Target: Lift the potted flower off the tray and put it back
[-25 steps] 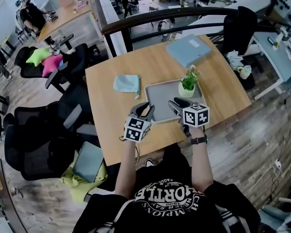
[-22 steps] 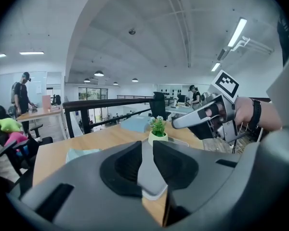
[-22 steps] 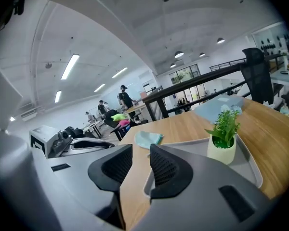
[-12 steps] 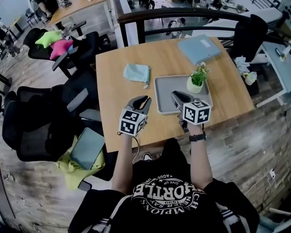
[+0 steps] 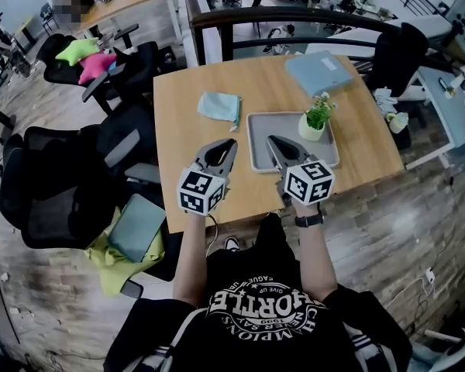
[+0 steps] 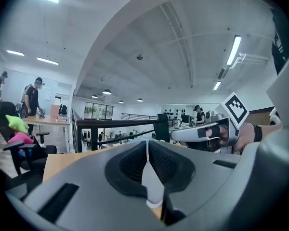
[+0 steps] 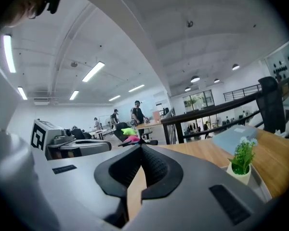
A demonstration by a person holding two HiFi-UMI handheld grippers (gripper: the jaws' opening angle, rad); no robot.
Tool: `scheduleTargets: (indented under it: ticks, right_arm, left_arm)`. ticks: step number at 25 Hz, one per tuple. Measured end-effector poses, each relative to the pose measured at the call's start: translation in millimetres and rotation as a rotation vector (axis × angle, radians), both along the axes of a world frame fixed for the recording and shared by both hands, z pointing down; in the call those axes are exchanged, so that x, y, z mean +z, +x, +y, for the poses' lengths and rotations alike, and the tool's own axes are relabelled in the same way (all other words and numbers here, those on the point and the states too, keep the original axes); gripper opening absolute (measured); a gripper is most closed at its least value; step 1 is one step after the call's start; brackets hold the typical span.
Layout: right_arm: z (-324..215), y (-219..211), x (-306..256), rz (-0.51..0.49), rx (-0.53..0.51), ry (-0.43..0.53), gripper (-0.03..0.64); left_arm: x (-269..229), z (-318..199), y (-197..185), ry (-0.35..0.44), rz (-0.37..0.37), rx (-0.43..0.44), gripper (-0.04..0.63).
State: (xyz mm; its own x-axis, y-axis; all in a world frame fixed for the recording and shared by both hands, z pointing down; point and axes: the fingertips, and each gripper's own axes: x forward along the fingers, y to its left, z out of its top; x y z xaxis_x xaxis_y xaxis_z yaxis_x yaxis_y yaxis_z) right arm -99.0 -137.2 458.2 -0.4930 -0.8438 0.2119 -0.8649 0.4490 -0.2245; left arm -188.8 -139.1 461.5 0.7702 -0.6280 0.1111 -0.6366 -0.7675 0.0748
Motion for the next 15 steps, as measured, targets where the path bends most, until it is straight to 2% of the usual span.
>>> scheduleTargets:
  ticks: [3,7,11,15]
  right_arm:
    - [5,-5,-15,0.009,0.029,0.078,0.018]
    - [12,-6,-31,0.029,0.081,0.145,0.018]
    - [14,4,-29,0.079,0.140,0.157,0.018]
    - [15,14,-23,0.085,0.198,0.154,0.018]
  left_arm:
    - [-8,2,-7,0.055,-0.003,-0.025,0.032]
    - [-18,1,-21,0.096,0.043,-0.087,0.032]
    - [-20,1,-26,0.112,0.059,-0.115,0.032]
    - [-16,4,-27,0.123,0.049,-0.117,0.032]
